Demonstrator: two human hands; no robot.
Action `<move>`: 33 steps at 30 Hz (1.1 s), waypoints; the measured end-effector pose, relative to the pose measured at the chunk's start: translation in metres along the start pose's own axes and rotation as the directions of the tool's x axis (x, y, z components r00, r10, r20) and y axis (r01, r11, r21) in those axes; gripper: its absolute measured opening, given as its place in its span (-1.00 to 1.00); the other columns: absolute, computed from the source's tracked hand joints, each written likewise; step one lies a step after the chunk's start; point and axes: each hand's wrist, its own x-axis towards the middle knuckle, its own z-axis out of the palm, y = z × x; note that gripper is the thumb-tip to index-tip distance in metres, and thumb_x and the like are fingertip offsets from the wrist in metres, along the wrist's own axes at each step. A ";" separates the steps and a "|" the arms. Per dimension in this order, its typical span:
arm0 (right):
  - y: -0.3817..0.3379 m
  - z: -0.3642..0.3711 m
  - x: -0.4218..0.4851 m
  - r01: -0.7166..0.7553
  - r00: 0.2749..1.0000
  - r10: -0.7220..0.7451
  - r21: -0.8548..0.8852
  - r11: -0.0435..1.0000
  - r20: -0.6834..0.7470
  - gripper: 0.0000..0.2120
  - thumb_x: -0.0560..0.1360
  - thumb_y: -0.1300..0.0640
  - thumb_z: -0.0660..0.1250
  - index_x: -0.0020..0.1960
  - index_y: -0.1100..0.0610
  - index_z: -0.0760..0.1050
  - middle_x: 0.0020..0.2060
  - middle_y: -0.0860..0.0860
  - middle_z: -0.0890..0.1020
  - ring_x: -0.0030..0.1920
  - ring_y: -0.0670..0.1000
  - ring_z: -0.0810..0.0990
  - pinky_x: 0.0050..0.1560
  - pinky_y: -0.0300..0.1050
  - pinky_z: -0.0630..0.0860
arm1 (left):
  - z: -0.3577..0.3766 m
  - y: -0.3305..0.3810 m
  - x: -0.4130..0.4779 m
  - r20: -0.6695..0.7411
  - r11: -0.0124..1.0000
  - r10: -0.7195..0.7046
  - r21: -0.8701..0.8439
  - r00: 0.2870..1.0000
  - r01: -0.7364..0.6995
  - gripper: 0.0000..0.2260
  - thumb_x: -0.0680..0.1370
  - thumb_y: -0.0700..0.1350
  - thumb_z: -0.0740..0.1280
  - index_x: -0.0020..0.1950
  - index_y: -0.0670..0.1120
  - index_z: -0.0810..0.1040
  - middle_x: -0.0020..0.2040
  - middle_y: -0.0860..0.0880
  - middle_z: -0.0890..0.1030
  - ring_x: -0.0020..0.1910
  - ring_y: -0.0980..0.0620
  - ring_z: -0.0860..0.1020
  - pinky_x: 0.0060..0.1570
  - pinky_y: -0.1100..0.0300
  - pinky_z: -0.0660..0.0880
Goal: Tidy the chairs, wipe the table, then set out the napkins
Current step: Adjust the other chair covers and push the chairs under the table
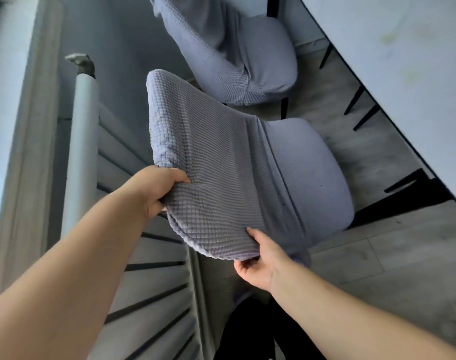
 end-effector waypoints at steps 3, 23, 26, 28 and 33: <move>-0.011 -0.002 -0.013 -0.020 0.998 0.014 0.098 0.995 0.066 -0.53 0.39 -0.01 0.49 0.13 0.29 0.50 0.04 0.23 0.60 -0.05 0.21 0.61 -0.24 0.07 0.61 | 0.029 0.016 -0.012 0.002 0.998 0.061 -0.006 0.998 -0.061 -0.87 0.43 -0.36 0.31 -0.09 -0.18 0.54 -0.12 -0.14 0.67 -0.23 -0.07 0.66 -0.39 0.15 0.60; -0.183 0.000 -0.115 0.056 0.925 -0.187 0.368 0.928 0.331 -0.78 0.53 0.33 0.22 0.00 0.47 0.56 -0.05 0.34 0.66 -0.06 0.35 0.65 -0.06 0.28 0.59 | 0.189 0.173 -0.017 0.034 0.954 0.297 0.032 0.954 -0.298 -0.79 0.40 -0.28 0.37 0.03 -0.22 0.54 -0.12 -0.16 0.66 -0.30 -0.06 0.67 -0.39 0.14 0.58; -0.210 -0.006 -0.118 0.093 0.931 -0.203 0.339 0.936 0.305 -0.76 0.52 0.35 0.22 -0.16 0.49 0.59 -0.12 0.36 0.66 -0.20 0.37 0.67 -0.25 0.31 0.59 | 0.203 0.173 -0.010 0.040 0.961 0.276 -0.037 0.960 -0.274 -0.81 0.40 -0.31 0.36 0.00 -0.22 0.55 -0.17 -0.13 0.67 -0.38 -0.01 0.67 -0.42 0.16 0.57; -0.225 -0.011 -0.116 0.122 0.938 -0.217 0.329 0.936 0.270 -0.74 0.51 0.34 0.23 -0.20 0.50 0.60 -0.12 0.35 0.67 -0.19 0.35 0.67 -0.25 0.32 0.57 | 0.213 0.170 -0.005 0.039 0.963 0.264 -0.073 0.964 -0.261 -0.82 0.40 -0.32 0.35 -0.01 -0.23 0.55 -0.17 -0.13 0.66 -0.36 -0.02 0.67 -0.41 0.15 0.57; -0.260 -0.028 -0.106 0.250 0.940 -0.306 0.304 0.919 0.153 -0.82 0.51 0.33 0.27 0.01 0.43 0.55 -0.07 0.32 0.67 -0.03 0.28 0.67 -0.27 0.21 0.64 | 0.244 0.162 0.006 0.045 0.966 0.248 -0.094 0.968 -0.243 -0.83 0.39 -0.29 0.36 -0.03 -0.21 0.55 -0.15 -0.11 0.65 -0.26 -0.03 0.64 -0.30 0.10 0.60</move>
